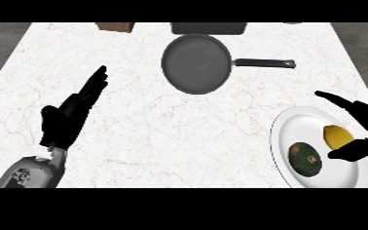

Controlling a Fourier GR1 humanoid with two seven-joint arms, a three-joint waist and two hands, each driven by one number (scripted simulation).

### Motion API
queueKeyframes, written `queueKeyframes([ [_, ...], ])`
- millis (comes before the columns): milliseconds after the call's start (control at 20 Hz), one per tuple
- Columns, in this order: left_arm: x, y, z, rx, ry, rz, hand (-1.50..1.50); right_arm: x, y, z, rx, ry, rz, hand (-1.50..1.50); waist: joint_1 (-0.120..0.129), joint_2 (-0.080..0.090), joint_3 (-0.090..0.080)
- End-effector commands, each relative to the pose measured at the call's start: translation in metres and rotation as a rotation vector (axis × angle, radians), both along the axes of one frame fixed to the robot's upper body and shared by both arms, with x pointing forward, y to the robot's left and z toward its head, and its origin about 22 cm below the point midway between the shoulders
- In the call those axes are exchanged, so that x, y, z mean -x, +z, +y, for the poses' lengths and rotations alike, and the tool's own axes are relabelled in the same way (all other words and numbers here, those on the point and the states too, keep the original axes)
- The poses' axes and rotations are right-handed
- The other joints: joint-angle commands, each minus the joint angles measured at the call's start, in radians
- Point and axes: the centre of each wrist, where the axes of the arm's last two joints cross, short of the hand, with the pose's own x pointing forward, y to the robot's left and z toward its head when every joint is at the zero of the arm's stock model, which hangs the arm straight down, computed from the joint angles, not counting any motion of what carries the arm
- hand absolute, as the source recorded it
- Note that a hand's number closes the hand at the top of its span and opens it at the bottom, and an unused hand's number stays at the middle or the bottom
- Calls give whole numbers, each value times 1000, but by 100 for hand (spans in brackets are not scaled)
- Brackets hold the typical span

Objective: Pick the squash from the plate and place it in the pan

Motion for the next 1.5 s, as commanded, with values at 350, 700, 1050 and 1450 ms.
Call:
queueKeyframes([
  [350, -9, 5, 2, -14, -2, 3, 0, -28, 40, 84, 407, 226, 438, -150, 1, -1, -1],
  [700, -1, 1, -3, 0, 22, 10, 0, -9, 39, 130, 440, 225, 511, -150, -12, -3, 1],
  [1050, -5, -2, 13, 3, -8, 18, 0, -8, 48, 124, 524, 187, 504, -150, -7, 0, 2],
  [1450, -8, -15, -27, -10, -5, -3, 0, 9, 2, 134, 572, 197, 501, -150, -7, 1, 2],
])
